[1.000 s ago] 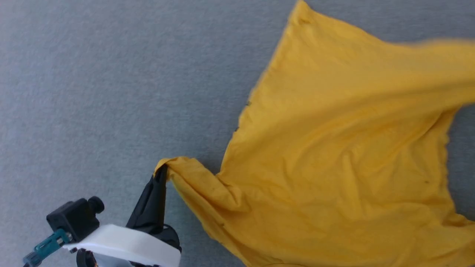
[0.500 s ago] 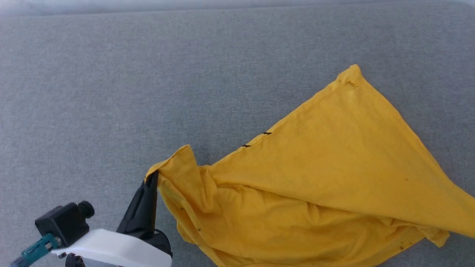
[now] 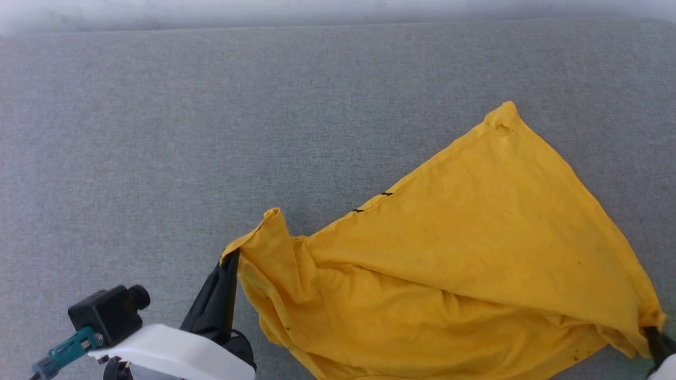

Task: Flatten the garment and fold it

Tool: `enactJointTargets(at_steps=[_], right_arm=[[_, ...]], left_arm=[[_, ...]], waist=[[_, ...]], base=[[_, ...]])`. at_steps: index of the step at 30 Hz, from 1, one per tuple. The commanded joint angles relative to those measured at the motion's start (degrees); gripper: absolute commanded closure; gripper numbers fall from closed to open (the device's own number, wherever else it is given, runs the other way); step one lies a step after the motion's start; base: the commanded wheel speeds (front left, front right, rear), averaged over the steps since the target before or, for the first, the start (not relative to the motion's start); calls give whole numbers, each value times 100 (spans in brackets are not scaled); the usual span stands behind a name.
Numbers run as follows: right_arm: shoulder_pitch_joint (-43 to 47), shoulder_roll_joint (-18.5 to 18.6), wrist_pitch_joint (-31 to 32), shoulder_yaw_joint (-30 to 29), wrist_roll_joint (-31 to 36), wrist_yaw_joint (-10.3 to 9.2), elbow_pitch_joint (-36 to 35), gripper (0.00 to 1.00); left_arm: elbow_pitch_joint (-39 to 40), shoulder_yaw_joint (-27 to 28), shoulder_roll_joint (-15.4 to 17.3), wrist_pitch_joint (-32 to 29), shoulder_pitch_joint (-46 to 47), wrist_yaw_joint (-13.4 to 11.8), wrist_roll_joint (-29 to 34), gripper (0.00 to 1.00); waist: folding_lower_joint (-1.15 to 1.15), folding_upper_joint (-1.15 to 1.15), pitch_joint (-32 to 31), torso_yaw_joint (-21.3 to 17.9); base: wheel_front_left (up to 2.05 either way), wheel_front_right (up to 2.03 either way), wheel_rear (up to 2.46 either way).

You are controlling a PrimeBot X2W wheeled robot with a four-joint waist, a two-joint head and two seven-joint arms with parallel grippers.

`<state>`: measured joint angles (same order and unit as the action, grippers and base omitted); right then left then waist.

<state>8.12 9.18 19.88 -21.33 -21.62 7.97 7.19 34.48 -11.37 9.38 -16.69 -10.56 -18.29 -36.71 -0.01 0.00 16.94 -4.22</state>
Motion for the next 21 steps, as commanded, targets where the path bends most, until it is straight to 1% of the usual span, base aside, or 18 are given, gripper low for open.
enactJointTargets(at_steps=[1,3,5,8,11,13,16,17,19,21], right_arm=[[-63,44,-26,-61,-23,-48,166,0],[-30,180,-38,-145,-169,-48,92,0],[18,322,52,-275,-417,-48,-263,0],[109,619,484,-526,-820,-48,-1243,0],[-38,969,859,-787,-895,-48,-2233,0],[-366,1137,1096,-810,-918,-48,-2653,0],[-957,1457,1465,-446,-787,-48,-2984,0],[-1238,1484,1565,-275,-786,-48,-2997,0],[-1823,1610,1742,112,-743,-48,-2849,0],[-2390,1657,1825,489,-645,-48,-2547,0]], left_arm=[[6,-9,-5,1,46,-26,20,100],[-8,-23,-41,42,37,-13,-4,100],[-14,-27,-76,102,12,6,-30,100],[-27,-60,-125,188,-26,58,-74,100],[-59,-98,-159,272,-31,120,-100,100],[-101,-123,-187,326,-11,157,-118,100],[-185,-198,-224,381,57,229,-140,100],[-212,-230,-236,396,86,253,-142,100],[-257,-299,-259,423,146,298,-139,100],[-289,-360,-278,444,208,332,-129,100]], waist=[[1,0,15,16],[1,0,20,42],[1,0,35,59],[1,0,56,119],[1,0,101,208],[1,0,136,280],[1,0,218,419],[1,0,256,466],[1,0,341,558],[1,0,429,646]], base=[[0,0,0],[0,0,0],[0,0,0],[0,0,0],[0,0,0],[0,0,0],[0,0,0],[0,0,0],[0,0,0],[0,0,0]])
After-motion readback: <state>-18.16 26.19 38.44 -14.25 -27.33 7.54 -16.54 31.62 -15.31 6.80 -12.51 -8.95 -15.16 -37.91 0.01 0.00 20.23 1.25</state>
